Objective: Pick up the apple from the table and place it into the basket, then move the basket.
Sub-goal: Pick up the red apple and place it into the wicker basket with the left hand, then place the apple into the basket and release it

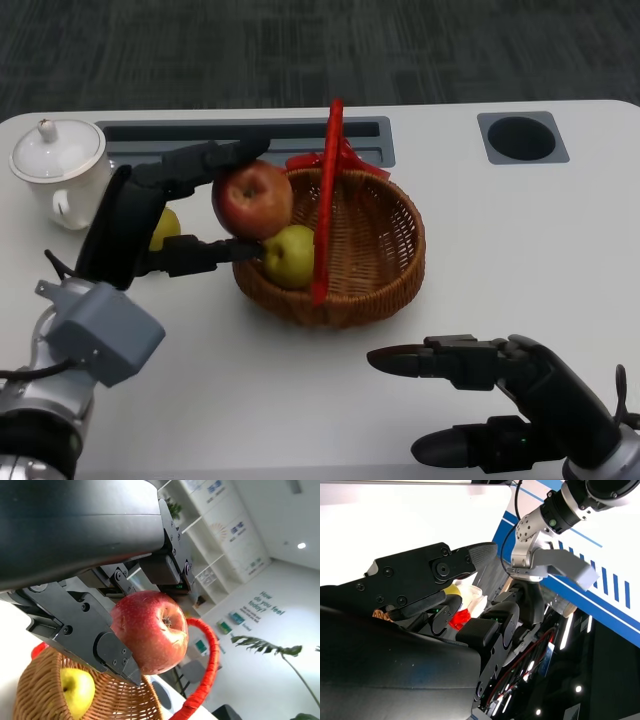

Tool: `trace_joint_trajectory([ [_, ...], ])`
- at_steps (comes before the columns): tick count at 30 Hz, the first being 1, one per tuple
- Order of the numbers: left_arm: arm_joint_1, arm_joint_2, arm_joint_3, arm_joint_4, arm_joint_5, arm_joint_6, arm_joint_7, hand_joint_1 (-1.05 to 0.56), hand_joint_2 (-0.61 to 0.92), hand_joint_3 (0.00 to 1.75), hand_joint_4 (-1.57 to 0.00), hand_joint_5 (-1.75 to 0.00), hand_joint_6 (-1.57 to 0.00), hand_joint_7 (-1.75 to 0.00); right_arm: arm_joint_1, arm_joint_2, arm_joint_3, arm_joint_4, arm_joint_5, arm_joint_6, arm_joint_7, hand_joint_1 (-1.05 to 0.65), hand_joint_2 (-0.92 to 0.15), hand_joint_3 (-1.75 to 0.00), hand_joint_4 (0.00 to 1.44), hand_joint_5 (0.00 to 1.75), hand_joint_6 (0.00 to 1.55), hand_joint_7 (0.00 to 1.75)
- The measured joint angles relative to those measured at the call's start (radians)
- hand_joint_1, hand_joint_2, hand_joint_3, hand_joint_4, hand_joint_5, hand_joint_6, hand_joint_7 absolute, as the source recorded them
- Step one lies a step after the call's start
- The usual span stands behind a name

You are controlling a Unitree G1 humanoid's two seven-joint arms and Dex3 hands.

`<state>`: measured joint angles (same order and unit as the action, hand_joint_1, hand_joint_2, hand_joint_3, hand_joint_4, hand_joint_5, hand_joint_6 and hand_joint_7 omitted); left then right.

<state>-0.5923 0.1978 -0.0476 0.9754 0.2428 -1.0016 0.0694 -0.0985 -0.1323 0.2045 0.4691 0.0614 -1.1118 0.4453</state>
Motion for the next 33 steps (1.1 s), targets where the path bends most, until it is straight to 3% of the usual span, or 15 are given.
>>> trace_joint_trajectory([
  [11,-0.113,-0.026,-0.038,0.191,0.035,0.074,0.012,-0.1,0.81,0.0,-1.25,-0.06,-1.11,0.0,0.025,0.002,0.0,-0.036,-0.008,0.012,-0.006,-0.52,-0.92,-0.06,0.79,0.01,0.72,0.01],
  [16,-0.125,-0.039,-0.045,0.227,0.042,0.119,0.003,-0.13,0.82,0.0,-1.17,-0.01,-1.05,0.0,0.036,0.001,-0.001,-0.038,-0.009,0.012,-0.01,-0.52,-0.92,-0.06,0.79,0.0,0.72,0.0],
  [19,-0.127,-0.047,-0.041,0.239,0.027,0.124,-0.046,-0.28,0.79,0.0,-0.99,0.0,-0.9,0.0,0.038,0.001,-0.002,-0.04,-0.011,0.012,-0.016,-0.52,-0.92,-0.07,0.79,0.0,0.72,0.0],
  [28,-0.129,-0.022,-0.066,0.246,0.035,0.117,-0.137,-0.85,0.84,0.01,-0.22,0.0,-0.25,0.0,0.04,-0.001,-0.002,-0.058,-0.015,0.018,-0.019,-0.52,-0.92,-0.08,0.79,0.0,0.72,0.0],
  [30,-0.129,-0.012,-0.075,0.244,0.04,0.116,-0.143,-0.93,0.86,0.01,-0.11,0.0,-0.16,0.0,0.04,-0.002,-0.002,-0.058,-0.015,0.018,-0.019,-0.52,-0.92,-0.08,0.79,0.0,0.72,0.0],
  [33,-0.129,-0.001,-0.083,0.238,0.042,0.112,-0.15,-0.94,0.86,0.01,-0.07,0.0,-0.14,0.0,0.035,-0.005,-0.002,-0.057,-0.015,0.016,-0.019,-0.52,-0.92,-0.08,0.78,0.0,0.72,0.0],
])
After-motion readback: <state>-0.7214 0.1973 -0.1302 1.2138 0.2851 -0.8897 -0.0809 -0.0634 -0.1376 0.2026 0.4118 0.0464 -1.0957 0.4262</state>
